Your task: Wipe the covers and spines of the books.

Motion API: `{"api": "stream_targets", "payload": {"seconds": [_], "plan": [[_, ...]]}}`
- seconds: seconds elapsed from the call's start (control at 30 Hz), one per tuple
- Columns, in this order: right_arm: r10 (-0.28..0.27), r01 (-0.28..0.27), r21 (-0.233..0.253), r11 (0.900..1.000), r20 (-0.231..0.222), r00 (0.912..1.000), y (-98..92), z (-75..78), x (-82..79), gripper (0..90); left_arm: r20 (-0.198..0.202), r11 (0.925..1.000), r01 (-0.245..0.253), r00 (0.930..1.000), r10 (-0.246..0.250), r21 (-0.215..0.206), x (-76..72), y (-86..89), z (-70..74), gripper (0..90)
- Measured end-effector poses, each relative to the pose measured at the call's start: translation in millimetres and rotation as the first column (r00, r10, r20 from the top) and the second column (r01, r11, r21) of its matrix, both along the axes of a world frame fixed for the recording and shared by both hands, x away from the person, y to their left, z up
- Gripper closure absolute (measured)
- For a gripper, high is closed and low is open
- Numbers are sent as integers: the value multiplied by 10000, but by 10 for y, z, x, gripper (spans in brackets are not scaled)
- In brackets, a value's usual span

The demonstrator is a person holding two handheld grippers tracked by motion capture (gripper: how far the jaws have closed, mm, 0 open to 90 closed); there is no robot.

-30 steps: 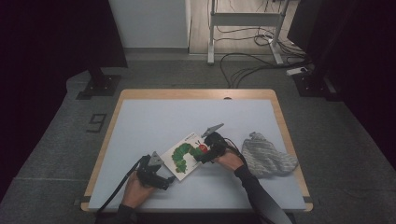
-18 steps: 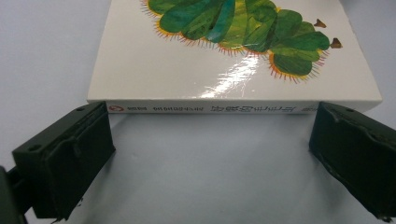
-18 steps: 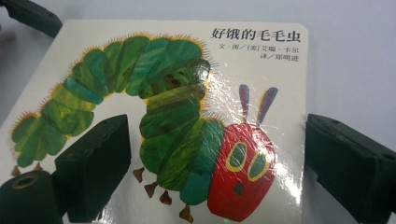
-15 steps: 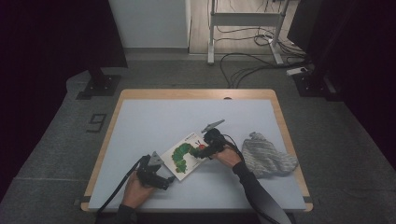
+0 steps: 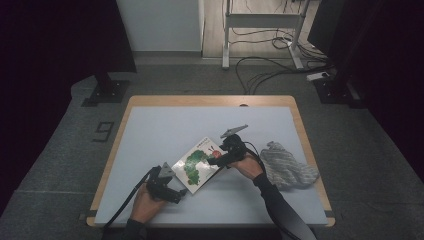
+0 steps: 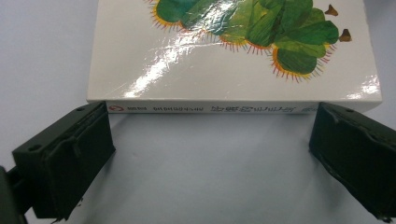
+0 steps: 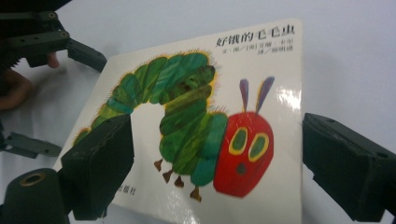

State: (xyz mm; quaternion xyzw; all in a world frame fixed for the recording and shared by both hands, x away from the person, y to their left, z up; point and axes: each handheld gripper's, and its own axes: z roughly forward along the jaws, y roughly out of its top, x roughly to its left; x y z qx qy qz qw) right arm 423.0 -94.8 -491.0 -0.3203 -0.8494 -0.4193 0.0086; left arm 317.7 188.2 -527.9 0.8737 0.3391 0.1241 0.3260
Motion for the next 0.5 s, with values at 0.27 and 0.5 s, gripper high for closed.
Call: {"api": "stream_targets", "payload": {"seconds": [0.27,0.5], "plan": [[250,-249,-56,9997,75,9997,-40,36,-62,150,-4,10000,2,10000,-2,7,0,0,0,0],[946,-909,-1158,9891,271,9951,-17,44,22,234,-25,10000,-3,10000,3,-3,1,1,1,0]]}}
